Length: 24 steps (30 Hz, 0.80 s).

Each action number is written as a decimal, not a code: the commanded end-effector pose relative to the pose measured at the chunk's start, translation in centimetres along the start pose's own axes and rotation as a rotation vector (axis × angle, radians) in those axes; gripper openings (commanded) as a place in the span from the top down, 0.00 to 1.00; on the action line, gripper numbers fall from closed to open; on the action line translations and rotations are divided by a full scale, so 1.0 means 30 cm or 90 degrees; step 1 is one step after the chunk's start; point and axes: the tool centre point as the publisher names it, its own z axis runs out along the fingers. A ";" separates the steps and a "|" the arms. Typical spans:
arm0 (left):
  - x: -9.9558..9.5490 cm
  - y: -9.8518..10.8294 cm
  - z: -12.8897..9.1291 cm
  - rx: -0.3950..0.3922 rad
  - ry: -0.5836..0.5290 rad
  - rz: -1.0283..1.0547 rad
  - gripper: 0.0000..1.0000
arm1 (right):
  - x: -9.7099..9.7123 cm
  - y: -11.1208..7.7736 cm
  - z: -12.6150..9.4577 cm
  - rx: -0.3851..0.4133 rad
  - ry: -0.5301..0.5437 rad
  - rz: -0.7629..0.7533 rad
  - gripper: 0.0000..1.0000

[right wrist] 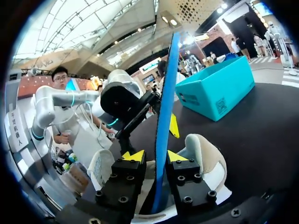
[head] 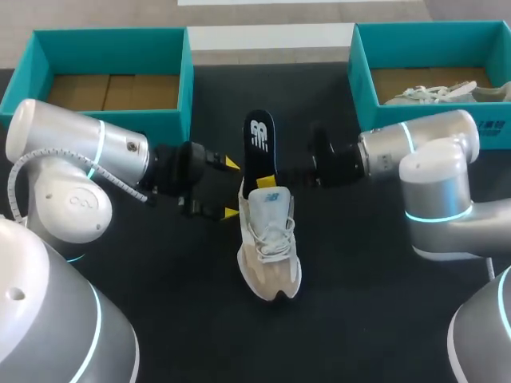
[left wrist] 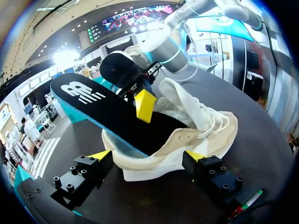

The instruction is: Take the shoe out of the shoebox, open the shoe tongue, remove and reinsert the insole, then place the shoe into the shoebox

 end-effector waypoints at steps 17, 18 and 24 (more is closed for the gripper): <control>-0.001 -0.002 0.001 -0.003 0.001 0.000 0.00 | 0.020 -0.122 0.015 0.010 0.024 0.083 1.00; -0.001 -0.002 0.001 -0.003 0.001 0.000 0.00 | 0.025 -0.126 0.017 0.013 0.024 0.088 1.00; -0.001 -0.002 0.001 -0.003 0.001 0.000 0.00 | 0.026 -0.092 0.011 0.016 0.011 0.069 1.00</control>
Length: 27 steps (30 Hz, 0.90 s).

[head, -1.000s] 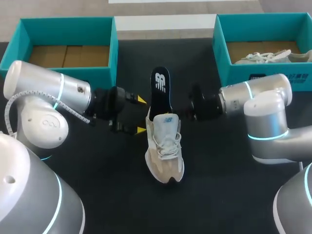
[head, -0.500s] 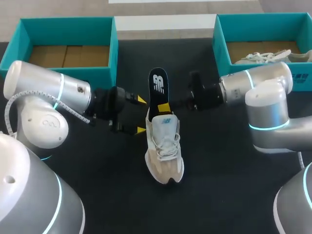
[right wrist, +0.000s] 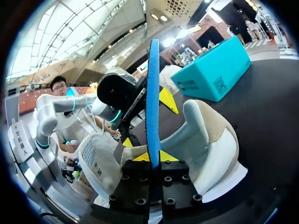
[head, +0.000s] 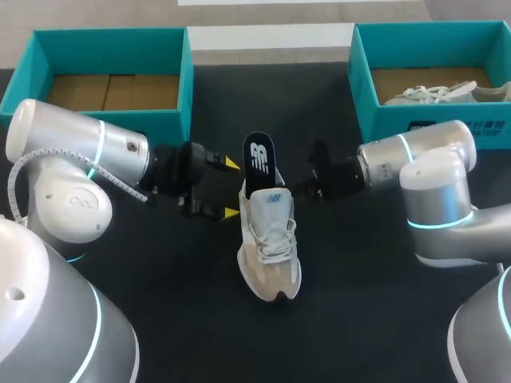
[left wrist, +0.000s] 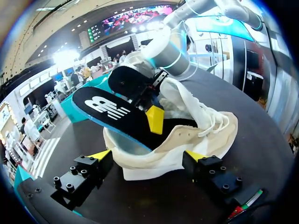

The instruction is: Take the shoe out of the shoebox, open the shoe tongue, remove and reinsert the insole, then place the shoe into the shoebox

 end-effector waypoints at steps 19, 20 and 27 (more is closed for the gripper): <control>-0.001 -0.002 0.001 -0.003 0.001 0.000 0.00 | -0.007 0.071 -0.018 0.009 -0.003 -0.034 1.00; -0.001 -0.002 0.001 -0.003 0.001 0.000 0.00 | -0.001 0.059 -0.016 0.008 0.000 -0.028 1.00; -0.001 -0.002 0.001 -0.003 0.001 0.000 0.00 | 0.042 -0.029 0.004 0.019 0.014 0.019 1.00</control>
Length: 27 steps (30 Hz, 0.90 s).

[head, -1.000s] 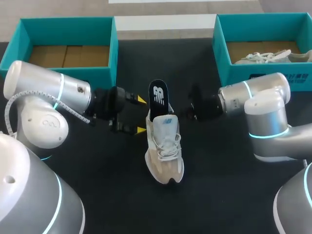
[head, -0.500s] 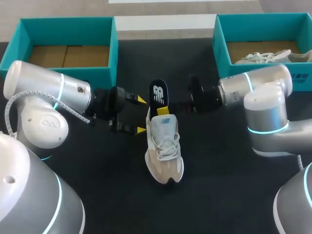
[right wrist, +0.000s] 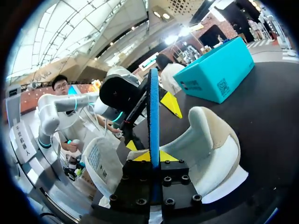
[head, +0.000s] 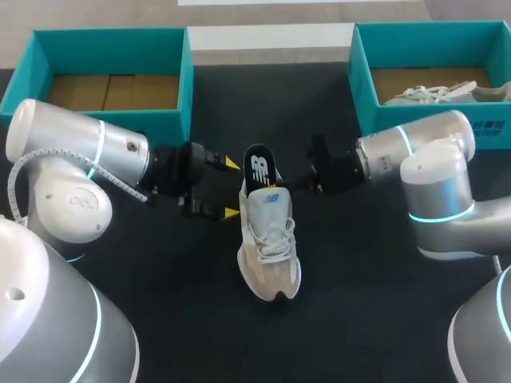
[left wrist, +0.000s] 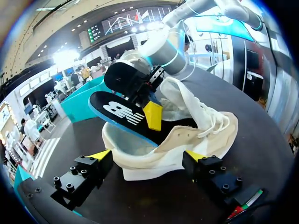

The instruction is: Take the shoe out of the shoebox, open the shoe tongue, remove and reinsert the insole, then place the shoe into the shoebox

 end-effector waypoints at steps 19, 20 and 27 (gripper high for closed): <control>0.000 -0.002 0.001 -0.003 0.001 0.000 0.00 | -0.023 0.064 -0.013 0.009 -0.017 -0.040 0.73; 0.000 -0.002 0.001 -0.003 0.001 0.000 0.00 | -0.031 0.068 -0.014 0.008 -0.018 -0.041 0.76; 0.000 -0.002 0.001 -0.003 0.001 0.000 0.00 | -0.015 0.027 -0.003 0.017 -0.009 -0.013 1.00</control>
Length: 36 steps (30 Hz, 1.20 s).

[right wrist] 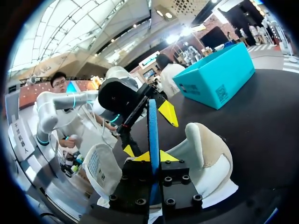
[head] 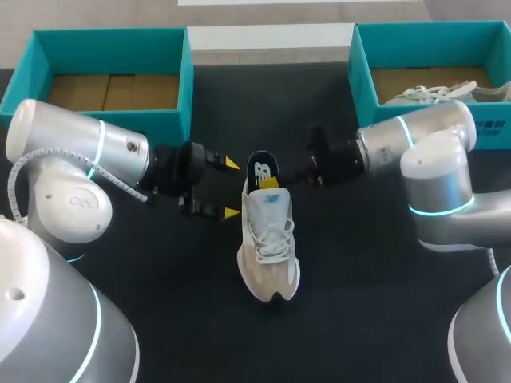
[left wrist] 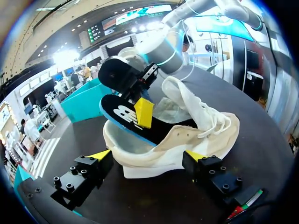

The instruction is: Take the shoe out of the shoebox, open the shoe tongue, remove and reinsert the insole, then place the shoe into the shoebox

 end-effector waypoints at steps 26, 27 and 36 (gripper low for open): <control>0.000 -0.002 0.001 -0.003 0.001 0.000 0.00 | 0.030 0.013 0.009 0.021 -0.014 -0.006 0.70; 0.000 -0.002 0.001 -0.003 0.001 0.000 0.00 | 0.029 0.020 0.007 0.021 -0.015 -0.009 0.69; 0.000 -0.002 0.001 -0.003 0.001 0.000 0.00 | -0.001 0.048 0.013 0.019 -0.015 -0.026 1.00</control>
